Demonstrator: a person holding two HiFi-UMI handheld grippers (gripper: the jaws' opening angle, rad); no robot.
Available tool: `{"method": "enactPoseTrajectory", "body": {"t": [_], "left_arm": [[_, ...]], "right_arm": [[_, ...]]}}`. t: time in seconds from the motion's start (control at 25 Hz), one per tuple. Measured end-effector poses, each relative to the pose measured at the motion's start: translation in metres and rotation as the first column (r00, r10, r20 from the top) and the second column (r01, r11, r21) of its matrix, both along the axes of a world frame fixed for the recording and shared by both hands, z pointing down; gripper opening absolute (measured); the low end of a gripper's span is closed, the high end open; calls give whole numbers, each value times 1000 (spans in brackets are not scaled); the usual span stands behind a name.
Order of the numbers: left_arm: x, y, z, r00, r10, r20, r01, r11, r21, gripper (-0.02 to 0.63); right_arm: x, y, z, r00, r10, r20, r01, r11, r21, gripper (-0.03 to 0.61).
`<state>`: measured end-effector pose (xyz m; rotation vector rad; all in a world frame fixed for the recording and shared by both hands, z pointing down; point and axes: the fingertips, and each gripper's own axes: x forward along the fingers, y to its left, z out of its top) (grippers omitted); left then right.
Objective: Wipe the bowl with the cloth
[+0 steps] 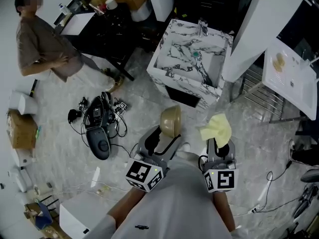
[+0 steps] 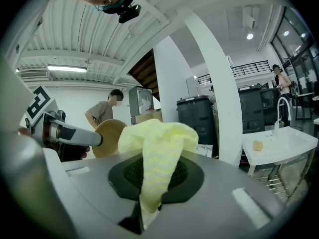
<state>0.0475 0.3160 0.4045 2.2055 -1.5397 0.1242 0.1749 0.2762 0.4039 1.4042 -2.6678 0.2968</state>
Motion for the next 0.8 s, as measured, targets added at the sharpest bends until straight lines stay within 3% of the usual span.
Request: {"method": "enactPoseTrajectory", "body": {"t": [0.36, 0.8], "left_arm": [[-16, -60, 7, 1000, 7, -12, -7, 1000, -20, 281], [-49, -183, 2, 997, 57, -46, -58, 998, -17, 281]], "right_arm": [[-7, -56, 7, 1000, 23, -10, -24, 999, -23, 31], [-53, -174, -8, 999, 17, -46, -17, 1000, -11, 31]]}}
